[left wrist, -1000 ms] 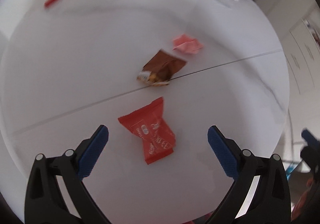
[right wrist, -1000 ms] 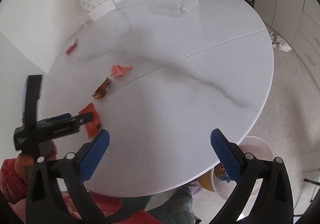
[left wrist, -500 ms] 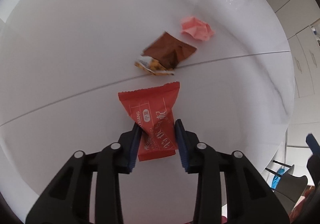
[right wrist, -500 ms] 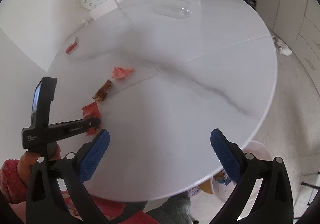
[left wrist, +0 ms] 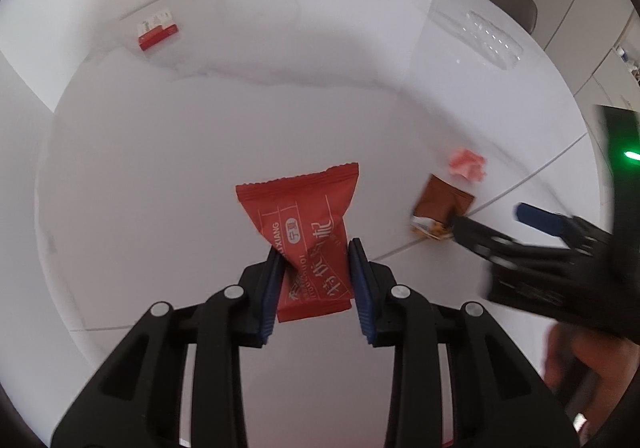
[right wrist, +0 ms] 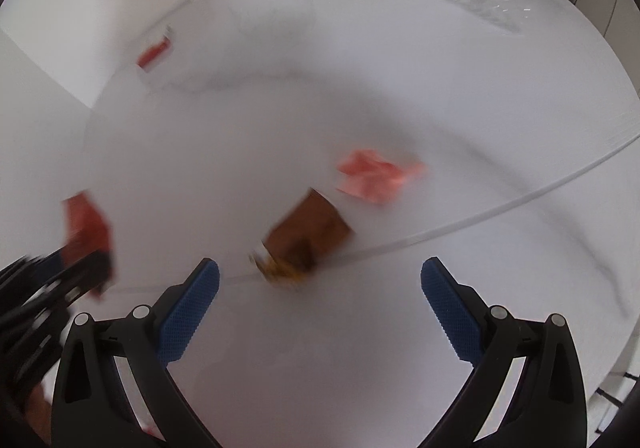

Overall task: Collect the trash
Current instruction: 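Grasp the pink tissue with the right tool while the left tool holds the red wrapper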

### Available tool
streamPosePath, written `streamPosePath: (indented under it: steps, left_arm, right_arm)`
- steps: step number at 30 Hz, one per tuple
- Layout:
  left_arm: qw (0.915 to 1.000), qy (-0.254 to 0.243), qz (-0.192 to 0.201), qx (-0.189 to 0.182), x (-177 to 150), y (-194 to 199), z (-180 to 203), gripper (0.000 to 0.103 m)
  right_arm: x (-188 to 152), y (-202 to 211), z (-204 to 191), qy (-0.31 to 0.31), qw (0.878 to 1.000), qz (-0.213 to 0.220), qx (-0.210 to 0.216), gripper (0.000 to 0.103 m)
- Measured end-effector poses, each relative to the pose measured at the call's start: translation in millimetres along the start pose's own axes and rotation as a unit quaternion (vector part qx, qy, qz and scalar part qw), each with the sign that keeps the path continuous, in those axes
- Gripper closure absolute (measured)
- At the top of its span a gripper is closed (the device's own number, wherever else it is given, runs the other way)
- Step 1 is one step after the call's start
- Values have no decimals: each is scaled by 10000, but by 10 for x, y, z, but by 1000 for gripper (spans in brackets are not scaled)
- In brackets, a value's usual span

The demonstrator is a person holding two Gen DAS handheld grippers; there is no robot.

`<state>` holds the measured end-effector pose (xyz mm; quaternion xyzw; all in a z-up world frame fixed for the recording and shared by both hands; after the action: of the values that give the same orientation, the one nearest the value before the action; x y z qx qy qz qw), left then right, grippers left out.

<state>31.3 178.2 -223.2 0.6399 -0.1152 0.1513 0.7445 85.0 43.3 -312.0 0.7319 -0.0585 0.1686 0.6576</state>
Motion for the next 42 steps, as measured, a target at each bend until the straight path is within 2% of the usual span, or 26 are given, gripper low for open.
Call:
streamPosePath:
  steps: [2, 4, 6, 10, 15, 18, 20, 26, 29, 31, 32, 33, 37, 42]
  left_arm:
    - [10000, 33, -21, -23, 66, -41, -66, 71]
    - [9999, 79, -75, -67, 67, -86, -203, 71]
    - [9998, 115, -130, -104, 104, -139, -412, 71]
    - [9996, 130, -188, -153, 154, -180, -500, 71]
    - [9997, 26, -170, -168, 200, -193, -456, 71]
    - [9996, -141, -145, -204, 215, -169, -324, 71]
    - [9992, -326, -110, -219, 226, -151, -195, 71]
    - [9969, -644, -111, -448, 223, -157, 236, 71]
    - [9961, -747, -56, -475, 230, -143, 412, 71]
    - [9963, -700, 9, -507, 260, -102, 460, 71]
    - [9964, -675, 30, -521, 269, -86, 461, 71]
    - [9964, -652, 49, -545, 275, -62, 453, 71]
    - [9967, -663, 65, -457, 253, -30, 337, 71]
    - [9974, -537, 17, -484, 188, -64, 183, 71]
  right_arm:
    - [55, -146, -119, 3, 9996, -69, -261, 3]
    - [67, -238, -191, 79, 9988, -118, -458, 20]
    - [55, -309, -255, 145, 9983, -212, -518, 31]
    - [83, -304, -295, 458, 9959, -30, -779, 62]
    - [103, -263, -244, 337, 9981, -9, -507, 81]
    - [81, -121, -179, 125, 9998, 126, 41, 86]
    - [12, 49, -38, 36, 9993, 260, 264, 86]
    - [-181, 428, 472, -289, 9977, 520, 325, 86]
    - [-248, 485, 662, -503, 9970, 455, 386, 82]
    - [-250, 469, 617, -523, 9969, 371, 456, 60]
    - [-228, 461, 585, -514, 9970, 371, 453, 45]
    - [-194, 447, 535, -491, 9969, 398, 459, 40]
    - [-8, 317, 288, -120, 9983, 423, 380, 33]
    - [302, 32, 264, 396, 9983, 363, -211, 33]
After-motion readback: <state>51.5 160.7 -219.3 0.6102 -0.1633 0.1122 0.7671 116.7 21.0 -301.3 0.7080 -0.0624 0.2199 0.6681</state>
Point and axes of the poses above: each gripper's, at about its wrist camera, not at the fingertips, and y roughly against the way its jaws point, z to its right, x to its top, the point moved 9 cm from there along -y, roughly the way its jaws point, and after that the axes turned 9 degrees about -x, right-handed, at the moved point
